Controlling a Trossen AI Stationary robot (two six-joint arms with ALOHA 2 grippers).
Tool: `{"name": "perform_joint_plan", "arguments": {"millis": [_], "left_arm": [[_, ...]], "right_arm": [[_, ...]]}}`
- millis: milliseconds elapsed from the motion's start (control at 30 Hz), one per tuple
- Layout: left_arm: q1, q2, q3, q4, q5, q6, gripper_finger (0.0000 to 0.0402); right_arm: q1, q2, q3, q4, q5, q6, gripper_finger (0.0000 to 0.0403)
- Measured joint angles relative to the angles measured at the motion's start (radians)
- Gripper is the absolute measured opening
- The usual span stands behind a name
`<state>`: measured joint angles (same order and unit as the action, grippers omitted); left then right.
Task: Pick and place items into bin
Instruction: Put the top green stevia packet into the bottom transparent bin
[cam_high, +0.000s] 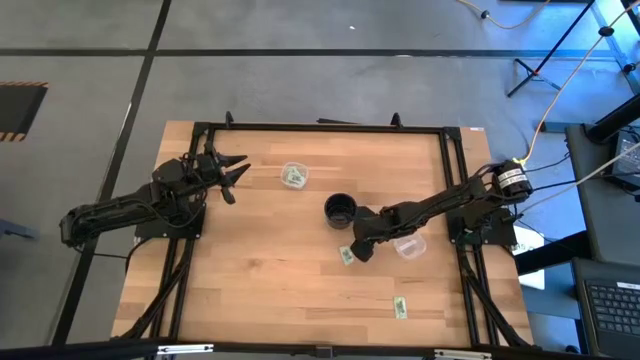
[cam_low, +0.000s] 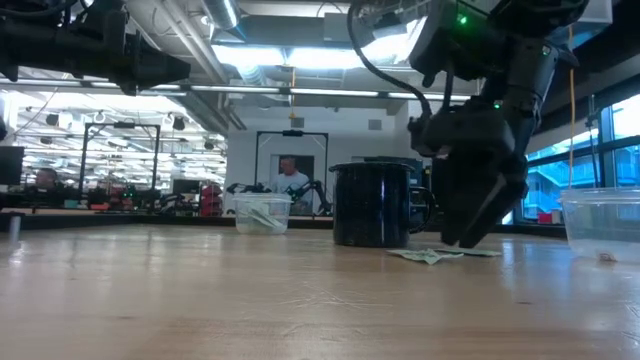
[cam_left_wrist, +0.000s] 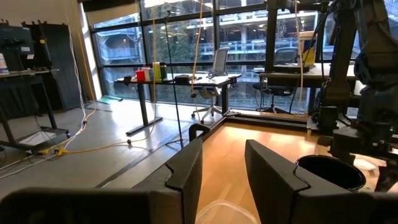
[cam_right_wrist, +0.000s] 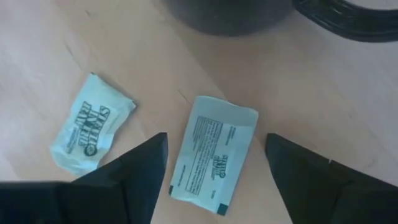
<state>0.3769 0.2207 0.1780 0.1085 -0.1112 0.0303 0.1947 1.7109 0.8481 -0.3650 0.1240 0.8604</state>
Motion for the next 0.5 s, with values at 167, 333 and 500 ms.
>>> {"name": "perform_joint_plan", "arguments": {"millis": [167,333,500], "left_arm": [[0.000,0.000,0.000,0.000,0.000,0.000,0.0119],[0.000,0.000,0.000,0.000,0.000,0.000,0.0120],[0.000,0.000,0.000,0.000,0.000,0.001,0.0120]], "right_arm": [[0.009,0.033,0.005,-0.013,0.019,0.028,0.0275],[0.028,0.037,0.005,-0.042,0.054,0.024,0.0258],[0.040,0.038,0.004,-0.056,0.057,-0.014,0.0218]]}}
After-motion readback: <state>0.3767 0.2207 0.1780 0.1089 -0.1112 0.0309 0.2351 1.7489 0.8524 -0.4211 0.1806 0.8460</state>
